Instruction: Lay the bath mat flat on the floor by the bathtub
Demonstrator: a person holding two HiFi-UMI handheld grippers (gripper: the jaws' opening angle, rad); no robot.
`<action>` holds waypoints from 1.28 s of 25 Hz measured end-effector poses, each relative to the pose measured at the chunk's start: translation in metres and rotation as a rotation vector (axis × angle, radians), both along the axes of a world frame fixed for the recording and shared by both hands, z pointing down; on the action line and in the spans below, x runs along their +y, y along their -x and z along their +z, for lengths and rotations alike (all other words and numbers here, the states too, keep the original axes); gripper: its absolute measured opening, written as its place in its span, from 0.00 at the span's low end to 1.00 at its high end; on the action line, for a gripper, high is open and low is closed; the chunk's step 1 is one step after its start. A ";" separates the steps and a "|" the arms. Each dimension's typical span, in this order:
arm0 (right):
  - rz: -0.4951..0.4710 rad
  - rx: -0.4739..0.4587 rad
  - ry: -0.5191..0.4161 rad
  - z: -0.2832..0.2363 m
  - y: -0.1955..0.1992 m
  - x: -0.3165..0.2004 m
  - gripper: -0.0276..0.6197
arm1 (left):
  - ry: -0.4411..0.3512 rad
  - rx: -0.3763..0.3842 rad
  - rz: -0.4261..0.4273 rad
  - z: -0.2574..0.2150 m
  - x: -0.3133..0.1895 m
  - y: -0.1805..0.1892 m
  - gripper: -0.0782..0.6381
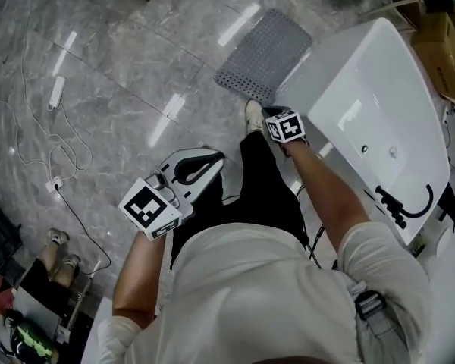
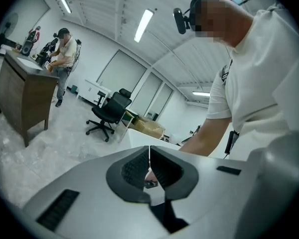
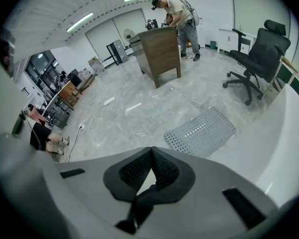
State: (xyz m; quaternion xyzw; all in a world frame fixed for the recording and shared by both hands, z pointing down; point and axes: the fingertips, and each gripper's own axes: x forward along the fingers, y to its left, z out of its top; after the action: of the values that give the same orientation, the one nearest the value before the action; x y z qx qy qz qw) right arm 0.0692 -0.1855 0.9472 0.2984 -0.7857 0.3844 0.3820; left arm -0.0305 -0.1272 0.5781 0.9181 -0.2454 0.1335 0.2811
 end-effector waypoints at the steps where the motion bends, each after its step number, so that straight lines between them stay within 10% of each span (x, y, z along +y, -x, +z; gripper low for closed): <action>1: -0.006 -0.015 -0.007 -0.015 0.002 0.013 0.06 | -0.011 -0.003 -0.002 -0.007 0.003 0.007 0.14; 17: -0.114 -0.129 -0.226 -0.245 -0.003 0.134 0.06 | -0.142 -0.048 0.047 -0.101 0.059 0.013 0.14; 32: -0.197 -0.214 -0.403 -0.340 0.013 0.141 0.06 | -0.162 -0.045 0.006 -0.118 0.090 0.020 0.14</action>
State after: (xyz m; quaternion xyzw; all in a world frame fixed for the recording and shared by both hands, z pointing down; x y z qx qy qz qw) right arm 0.0565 -0.0445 0.6067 0.2481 -0.9077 0.2105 0.2650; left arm -0.0502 -0.0371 0.4605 0.9354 -0.2588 0.1348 0.1999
